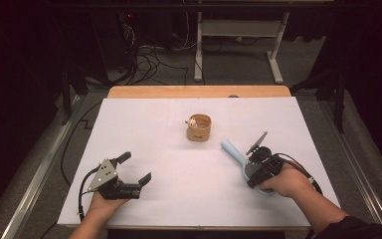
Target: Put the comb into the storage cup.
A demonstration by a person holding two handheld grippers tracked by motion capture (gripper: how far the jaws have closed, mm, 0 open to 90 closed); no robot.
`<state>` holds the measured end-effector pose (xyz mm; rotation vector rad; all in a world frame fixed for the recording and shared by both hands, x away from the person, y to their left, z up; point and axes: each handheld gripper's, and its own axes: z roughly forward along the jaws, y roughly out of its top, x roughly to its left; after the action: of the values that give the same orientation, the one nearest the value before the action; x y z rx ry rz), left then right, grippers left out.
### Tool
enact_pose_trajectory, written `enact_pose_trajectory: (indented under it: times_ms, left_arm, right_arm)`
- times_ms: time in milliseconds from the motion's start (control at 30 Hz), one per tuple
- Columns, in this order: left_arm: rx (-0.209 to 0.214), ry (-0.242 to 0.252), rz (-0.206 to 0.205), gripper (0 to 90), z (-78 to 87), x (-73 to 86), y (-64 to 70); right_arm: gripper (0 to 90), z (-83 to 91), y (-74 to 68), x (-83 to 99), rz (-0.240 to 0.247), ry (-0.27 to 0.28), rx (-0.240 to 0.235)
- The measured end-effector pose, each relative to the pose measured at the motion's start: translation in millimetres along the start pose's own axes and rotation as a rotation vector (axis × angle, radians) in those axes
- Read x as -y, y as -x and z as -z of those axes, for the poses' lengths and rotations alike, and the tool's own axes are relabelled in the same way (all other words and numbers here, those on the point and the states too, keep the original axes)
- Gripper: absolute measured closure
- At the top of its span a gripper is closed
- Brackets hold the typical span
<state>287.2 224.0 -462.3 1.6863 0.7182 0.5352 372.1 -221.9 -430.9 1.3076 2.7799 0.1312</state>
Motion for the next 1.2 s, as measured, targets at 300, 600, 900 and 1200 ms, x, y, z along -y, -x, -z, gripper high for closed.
enact_pose_trajectory:
  times_ms: [300, 600, 900, 1200]
  left_arm:
    - [0.002, 0.006, -0.004, 1.4, 0.1, -0.2, 1.3]
    - [0.005, 0.002, -0.011, 1.6, -0.8, 0.1, 2.5]
    - [0.005, 0.004, -0.014, 2.0, -1.2, 0.2, 3.4]
    - [-0.003, -0.006, -0.049, 2.1, -2.2, -0.5, 6.5]
  right_arm:
    - [20.6, 16.4, 1.7, 6.1, -0.005, 0.036, -0.025]
    - [20.7, 28.4, -1.8, 12.8, 0.02, 0.04, -0.021]
    - [20.8, 35.5, -10.5, 14.0, 0.043, 0.047, -0.019]
    - [20.7, 41.8, -27.1, 5.5, 0.075, 0.065, -0.032]
